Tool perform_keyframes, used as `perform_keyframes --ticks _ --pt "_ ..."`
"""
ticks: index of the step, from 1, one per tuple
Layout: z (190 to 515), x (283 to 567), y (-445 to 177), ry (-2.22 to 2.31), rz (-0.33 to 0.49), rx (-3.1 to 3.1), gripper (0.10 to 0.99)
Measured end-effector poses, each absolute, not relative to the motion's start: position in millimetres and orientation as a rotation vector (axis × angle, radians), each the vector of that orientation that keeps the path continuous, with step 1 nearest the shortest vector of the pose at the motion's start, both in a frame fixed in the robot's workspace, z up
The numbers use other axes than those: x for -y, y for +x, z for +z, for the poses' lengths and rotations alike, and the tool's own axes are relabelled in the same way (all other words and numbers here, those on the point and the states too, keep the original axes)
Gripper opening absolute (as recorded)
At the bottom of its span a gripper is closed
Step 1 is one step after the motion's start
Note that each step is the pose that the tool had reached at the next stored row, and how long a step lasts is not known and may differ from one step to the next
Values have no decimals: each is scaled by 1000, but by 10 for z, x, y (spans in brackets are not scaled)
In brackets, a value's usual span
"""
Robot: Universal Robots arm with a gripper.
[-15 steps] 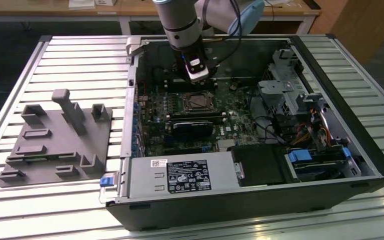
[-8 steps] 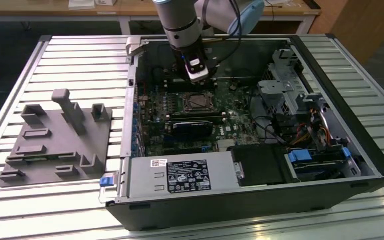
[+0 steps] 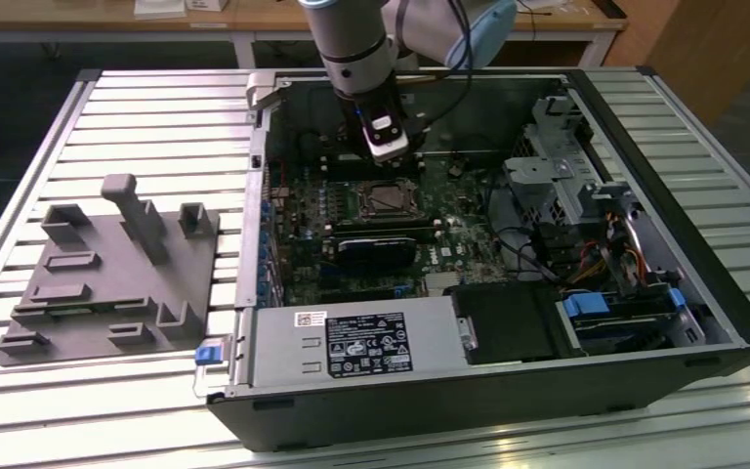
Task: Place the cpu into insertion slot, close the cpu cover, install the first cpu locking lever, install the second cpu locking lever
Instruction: 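Install the first cpu locking lever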
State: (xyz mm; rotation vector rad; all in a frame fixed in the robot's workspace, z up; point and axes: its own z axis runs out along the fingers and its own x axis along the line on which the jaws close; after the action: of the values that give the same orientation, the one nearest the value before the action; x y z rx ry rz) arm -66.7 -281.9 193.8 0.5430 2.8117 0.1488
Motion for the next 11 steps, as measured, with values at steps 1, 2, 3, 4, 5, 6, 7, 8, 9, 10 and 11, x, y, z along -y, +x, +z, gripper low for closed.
perform_keyframes --ticks 1,2,3,4,5,6,7,8,9,10,11 --pt "1937 2821 -666 544 149 -2812 106" --pt "1937 2822 -667 544 149 -2811 106" --pt "1935 2823 -667 545 149 -2811 106" --pt "1933 2824 -667 546 148 -2811 106" --pt "1932 2825 -667 546 148 -2811 106" --pt "1931 2828 -666 547 148 -2811 106" --pt "1930 2830 -666 547 148 -2811 106" --pt "1929 2832 -666 548 147 -2810 106" --pt "1928 2834 -666 549 147 -2810 106" --pt "1926 2836 -666 550 147 -2810 106" --pt "1923 2838 -666 550 147 -2810 106"
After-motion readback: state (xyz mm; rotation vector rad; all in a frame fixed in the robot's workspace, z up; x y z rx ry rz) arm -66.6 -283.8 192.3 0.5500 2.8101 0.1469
